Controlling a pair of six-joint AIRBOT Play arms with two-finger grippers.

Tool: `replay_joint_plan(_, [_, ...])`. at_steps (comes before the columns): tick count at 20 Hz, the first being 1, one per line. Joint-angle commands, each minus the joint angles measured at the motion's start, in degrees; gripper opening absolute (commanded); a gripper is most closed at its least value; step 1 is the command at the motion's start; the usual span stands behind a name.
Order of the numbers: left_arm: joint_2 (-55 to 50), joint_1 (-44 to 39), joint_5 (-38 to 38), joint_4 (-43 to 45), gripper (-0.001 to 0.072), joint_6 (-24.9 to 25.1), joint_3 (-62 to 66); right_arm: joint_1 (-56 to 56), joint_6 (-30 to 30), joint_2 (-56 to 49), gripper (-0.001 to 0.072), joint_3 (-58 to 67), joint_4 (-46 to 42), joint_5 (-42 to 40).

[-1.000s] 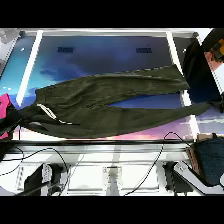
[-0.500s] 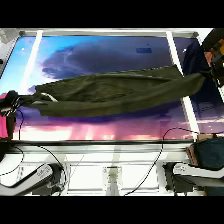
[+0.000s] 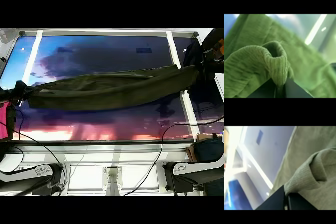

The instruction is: Fold the clothes and pants, and hang the long-sleeved shirts on hangers.

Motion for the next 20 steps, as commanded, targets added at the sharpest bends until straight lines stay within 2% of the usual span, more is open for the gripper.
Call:
replay_joint_plan(1, [-0.57,-0.26,3.76,-9.14,0.003,2.38,0.22,0.22,5.25,-0.48,0.0012,0.2,-1.25,-2.49])
replay_joint_plan(6, [-1.44,-1.88,7.89,-10.4,0.003,2.19,0.22,1.75,6.29,-3.19,0.0011,2.38,-1.46,-2.73])
replay_joint_plan(11, [-4.44,-4.5,13.42,-17.33,0.003,2.32,0.24,4.52,10.25,-9.97,0.0011,11.63,-2.54,-3.34])
replay_joint_plan(17, [-9.07,-8.13,17.16,-18.29,0.0031,2.4,0.59,7.34,18.32,-16.15,0.0011,17.44,-8.85,-1.16])
replay_joint_plan(20, [-10.8,-9.44,20.57,-24.76,0.0031,2.47,0.66,7.87,21.77,-17.81,0.0011,17.44,-9.4,-1.75])
